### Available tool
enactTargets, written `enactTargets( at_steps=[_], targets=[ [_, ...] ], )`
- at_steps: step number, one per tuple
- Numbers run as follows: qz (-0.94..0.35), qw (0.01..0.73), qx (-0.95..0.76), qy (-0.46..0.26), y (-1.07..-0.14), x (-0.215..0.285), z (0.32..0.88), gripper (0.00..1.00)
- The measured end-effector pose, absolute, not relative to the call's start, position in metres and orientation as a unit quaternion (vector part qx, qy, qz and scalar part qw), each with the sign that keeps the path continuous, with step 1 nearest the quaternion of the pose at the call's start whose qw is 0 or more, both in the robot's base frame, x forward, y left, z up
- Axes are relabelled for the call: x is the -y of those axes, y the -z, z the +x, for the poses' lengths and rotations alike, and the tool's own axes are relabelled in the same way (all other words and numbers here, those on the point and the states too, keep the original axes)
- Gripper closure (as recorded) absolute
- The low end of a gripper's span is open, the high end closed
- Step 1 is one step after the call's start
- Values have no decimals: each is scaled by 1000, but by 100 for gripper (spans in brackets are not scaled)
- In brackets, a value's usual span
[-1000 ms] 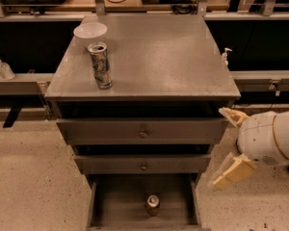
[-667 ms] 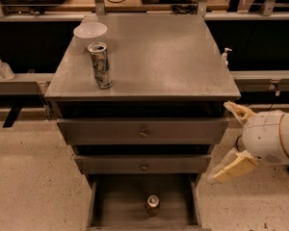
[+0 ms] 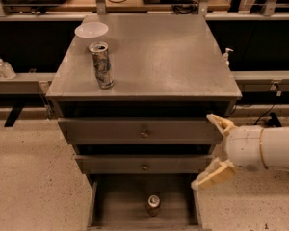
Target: Pick orange can from bottom drawer and place on counter
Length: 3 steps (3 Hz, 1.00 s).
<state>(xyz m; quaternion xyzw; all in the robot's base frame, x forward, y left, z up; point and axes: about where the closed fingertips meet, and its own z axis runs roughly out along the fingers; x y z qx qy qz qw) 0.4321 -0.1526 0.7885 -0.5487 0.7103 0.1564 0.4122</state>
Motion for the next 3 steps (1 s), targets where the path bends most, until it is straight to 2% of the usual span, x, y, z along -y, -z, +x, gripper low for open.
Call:
enactTargets(
  at_steps=[1,3],
  targets=[
    [-518,480,-671,-225,-747,115,442,0],
    [-526,502,-639,-251,-719,101,443,0]
  ],
)
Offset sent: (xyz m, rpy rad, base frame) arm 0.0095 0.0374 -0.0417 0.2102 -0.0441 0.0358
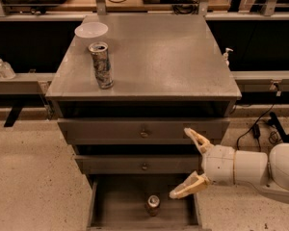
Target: Pick orange can from bottom drawer and place on counter
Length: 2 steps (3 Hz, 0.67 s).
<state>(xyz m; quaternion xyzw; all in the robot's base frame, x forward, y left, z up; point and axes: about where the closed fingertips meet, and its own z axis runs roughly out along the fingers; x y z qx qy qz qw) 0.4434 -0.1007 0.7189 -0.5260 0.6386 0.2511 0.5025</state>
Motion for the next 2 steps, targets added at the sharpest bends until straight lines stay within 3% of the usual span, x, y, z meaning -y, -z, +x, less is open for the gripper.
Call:
enactTargets(
  at_steps=[2],
  targets=[
    [-562,493,-606,-272,-625,97,452,0]
  ],
)
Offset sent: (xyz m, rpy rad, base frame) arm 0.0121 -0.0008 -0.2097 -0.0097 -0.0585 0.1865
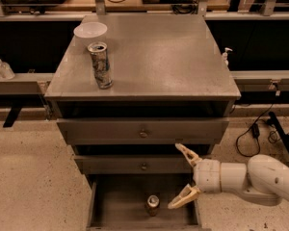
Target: Pick orange can from bottom drawer and place on counter
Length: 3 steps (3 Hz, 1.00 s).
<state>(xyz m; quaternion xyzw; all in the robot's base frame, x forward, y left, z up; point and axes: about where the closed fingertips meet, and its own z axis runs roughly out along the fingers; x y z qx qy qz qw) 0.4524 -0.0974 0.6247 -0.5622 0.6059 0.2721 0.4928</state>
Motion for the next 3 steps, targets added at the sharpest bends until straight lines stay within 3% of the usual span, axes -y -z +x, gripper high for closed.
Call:
enactTargets(
  at_steps=[1,3],
  targets=[
    [-590,498,-580,-261,-570,104,450,0],
    [-600,491,-566,-278,-556,98,450,0]
  ],
)
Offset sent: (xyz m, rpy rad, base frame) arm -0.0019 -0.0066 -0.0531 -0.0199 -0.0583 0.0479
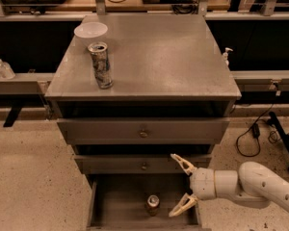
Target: Pick orange can from bottom drawer and place on counter
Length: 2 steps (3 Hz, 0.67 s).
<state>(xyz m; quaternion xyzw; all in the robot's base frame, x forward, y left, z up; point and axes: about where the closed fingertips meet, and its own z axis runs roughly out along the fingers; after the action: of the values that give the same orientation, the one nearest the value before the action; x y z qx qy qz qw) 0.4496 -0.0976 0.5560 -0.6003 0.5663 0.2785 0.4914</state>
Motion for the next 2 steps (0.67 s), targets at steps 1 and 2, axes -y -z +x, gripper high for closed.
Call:
enactTargets(
  at_steps=[1,2],
  targets=[
    [-617,486,-531,-317,-514,78,468,0],
    [-604,484,-528,-349,-459,74,484,0]
  ],
)
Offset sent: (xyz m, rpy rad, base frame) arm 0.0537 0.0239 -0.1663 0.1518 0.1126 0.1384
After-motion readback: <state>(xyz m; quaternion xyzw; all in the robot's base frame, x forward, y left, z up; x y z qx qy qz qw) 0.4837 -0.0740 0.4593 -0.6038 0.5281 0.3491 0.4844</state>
